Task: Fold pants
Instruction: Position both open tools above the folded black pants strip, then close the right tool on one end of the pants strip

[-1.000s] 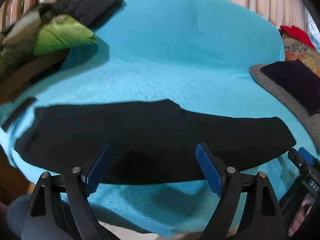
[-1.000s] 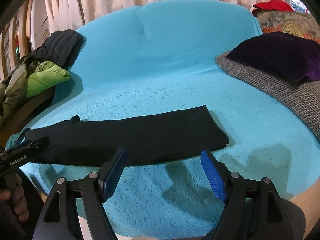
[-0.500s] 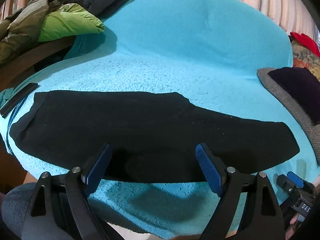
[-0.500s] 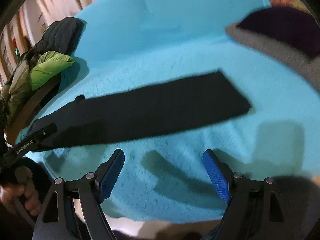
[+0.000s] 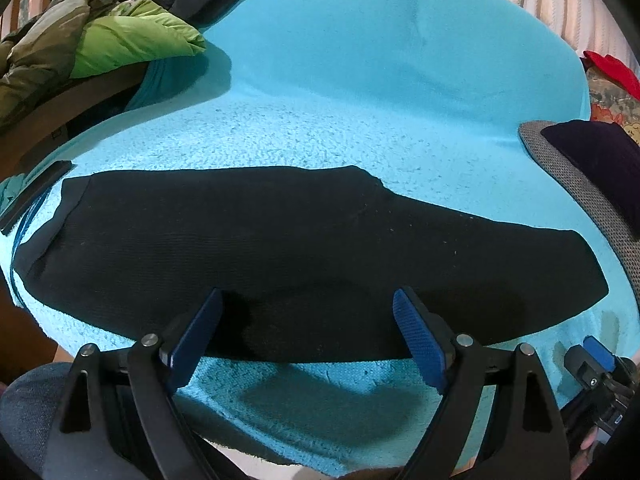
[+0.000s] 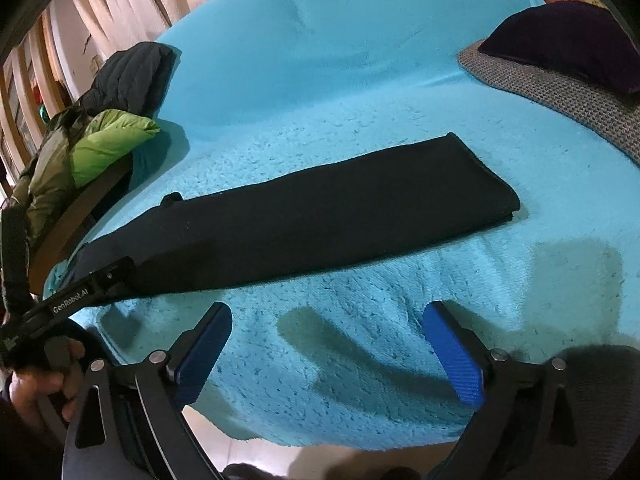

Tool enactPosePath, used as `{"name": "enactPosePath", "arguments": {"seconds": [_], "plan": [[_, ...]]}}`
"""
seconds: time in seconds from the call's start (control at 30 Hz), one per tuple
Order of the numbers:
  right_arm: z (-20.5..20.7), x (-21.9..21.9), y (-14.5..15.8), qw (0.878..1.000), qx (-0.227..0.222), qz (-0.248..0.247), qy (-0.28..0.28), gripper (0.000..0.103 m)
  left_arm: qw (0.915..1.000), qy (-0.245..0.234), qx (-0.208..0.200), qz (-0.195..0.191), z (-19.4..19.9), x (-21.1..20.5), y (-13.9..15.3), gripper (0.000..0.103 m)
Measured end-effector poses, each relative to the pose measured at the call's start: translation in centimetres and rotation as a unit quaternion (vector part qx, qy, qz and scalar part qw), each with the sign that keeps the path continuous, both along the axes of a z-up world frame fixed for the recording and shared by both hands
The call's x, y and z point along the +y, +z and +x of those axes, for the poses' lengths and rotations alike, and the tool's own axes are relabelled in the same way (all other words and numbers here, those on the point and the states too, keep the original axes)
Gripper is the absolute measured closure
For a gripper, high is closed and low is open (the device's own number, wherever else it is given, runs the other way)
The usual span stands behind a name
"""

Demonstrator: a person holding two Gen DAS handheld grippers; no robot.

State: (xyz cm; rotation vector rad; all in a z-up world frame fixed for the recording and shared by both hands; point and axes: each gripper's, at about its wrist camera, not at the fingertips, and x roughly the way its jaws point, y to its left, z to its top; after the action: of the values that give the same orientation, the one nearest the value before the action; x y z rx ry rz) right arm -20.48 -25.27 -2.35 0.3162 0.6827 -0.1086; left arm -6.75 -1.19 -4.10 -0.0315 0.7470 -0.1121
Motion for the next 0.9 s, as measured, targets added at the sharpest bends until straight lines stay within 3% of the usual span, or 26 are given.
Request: {"name": "enactPosePath", "arguments": {"seconds": [0.2,0.33,0.43,0.53,0.63,0.8,0.9], "plan": [[0.0,0.1,0.1,1.0,0.0,0.003,0.003,0.003,1.0,0.0,0.002,-0.003,0.1,0.1,0.0,0.015],[0.0,-1.5,0.4,0.998,-0.005,0.062,0.007,0.004,1.0,-0.002,0.002,-0.01,0.0,0.2,0.0,0.014],[-0.3,-5.8,1.0,0.98,-0.022,0.196,-0.013,0.015,0.9999,-0.001,0.001,-0.016,0.0,0.2,0.1,0.014],[0.0,-9.3,1.3,0.96,-0.004,0.277,-0.05,0.025,0.9999,-0.002,0.0,-0.015,0.0,0.1,0.0,0.013],[0.5,-12.4,2.3,0.955,0.012,0.277,-0.105,0.021,0.9999,-0.002,0.0,-0.013,-0.1,0.0,0.0,0.013],[1.2,-15.7,0.3,0.926,0.053,0.358,-0.103,0.023,0.9996,0.0,0.001,-0.027,0.0,0.4,0.1,0.013],[2.0,-16.1,-0.2,0.921,0.053,0.381,-0.07,0.022,0.9998,0.0,0.001,-0.02,0.1,0.1,0.0,0.011]]}}
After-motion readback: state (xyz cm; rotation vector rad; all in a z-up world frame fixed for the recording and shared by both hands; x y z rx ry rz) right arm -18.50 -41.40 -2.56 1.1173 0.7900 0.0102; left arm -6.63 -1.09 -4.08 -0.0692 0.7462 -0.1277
